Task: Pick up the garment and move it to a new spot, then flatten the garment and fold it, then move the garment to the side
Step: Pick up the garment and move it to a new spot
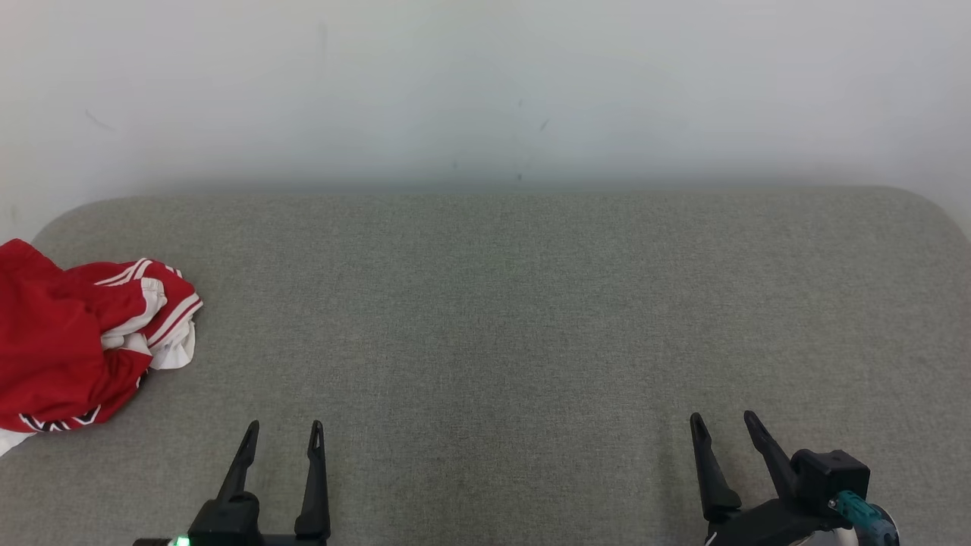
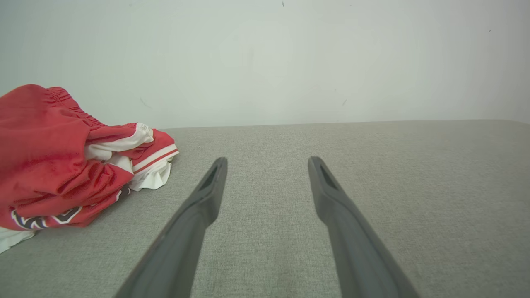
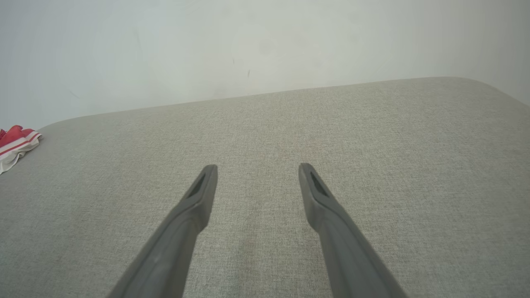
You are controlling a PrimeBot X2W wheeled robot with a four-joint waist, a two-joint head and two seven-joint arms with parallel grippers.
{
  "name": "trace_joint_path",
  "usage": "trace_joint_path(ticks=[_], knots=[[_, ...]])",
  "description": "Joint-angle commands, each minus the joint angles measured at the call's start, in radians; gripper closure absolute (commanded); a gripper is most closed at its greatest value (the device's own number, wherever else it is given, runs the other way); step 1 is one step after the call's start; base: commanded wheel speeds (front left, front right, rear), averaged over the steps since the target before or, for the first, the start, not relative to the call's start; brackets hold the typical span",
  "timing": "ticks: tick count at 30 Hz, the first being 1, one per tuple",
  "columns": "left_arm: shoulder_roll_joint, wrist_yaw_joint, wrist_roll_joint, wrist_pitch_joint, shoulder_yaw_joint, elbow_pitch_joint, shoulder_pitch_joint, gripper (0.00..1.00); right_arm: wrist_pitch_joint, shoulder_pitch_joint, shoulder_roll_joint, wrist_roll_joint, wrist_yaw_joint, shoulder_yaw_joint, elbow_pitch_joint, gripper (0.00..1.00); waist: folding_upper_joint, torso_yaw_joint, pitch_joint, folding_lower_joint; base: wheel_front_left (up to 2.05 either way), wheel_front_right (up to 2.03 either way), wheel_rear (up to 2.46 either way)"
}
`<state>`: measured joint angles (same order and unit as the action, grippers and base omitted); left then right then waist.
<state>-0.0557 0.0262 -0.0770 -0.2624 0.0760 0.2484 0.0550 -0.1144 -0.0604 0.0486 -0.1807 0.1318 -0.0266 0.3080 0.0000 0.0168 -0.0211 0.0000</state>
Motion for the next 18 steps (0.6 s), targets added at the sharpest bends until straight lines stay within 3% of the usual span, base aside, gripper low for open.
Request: trace_joint_path(ticks=[1, 9, 18], knots=[[0.003, 0.002, -0.001, -0.004, -0.002, 0.002, -0.015, 0.0, -0.002, 0.002, 0.003, 0.003, -0.002, -0.001, 0.002, 0.0, 0.0, 0.001, 0.001, 0.0, 0.0, 0.0, 0.0], [0.004, 0.004, -0.001, -0.004, 0.001, 0.012, -0.015, 0.0, 0.005, 0.022, 0.003, 0.007, -0.002, 0.009, 0.005, 0.0, 0.0, 0.042, 0.017, 0.0, 0.0, 0.0, 0.0], [0.005, 0.006, 0.002, -0.004, 0.001, 0.017, -0.034, 0.0, 0.009, 0.042, 0.003, -0.003, -0.002, 0.007, -0.003, 0.0, 0.0, 0.171, 0.029, 0.0, 0.0, 0.0, 0.0]])
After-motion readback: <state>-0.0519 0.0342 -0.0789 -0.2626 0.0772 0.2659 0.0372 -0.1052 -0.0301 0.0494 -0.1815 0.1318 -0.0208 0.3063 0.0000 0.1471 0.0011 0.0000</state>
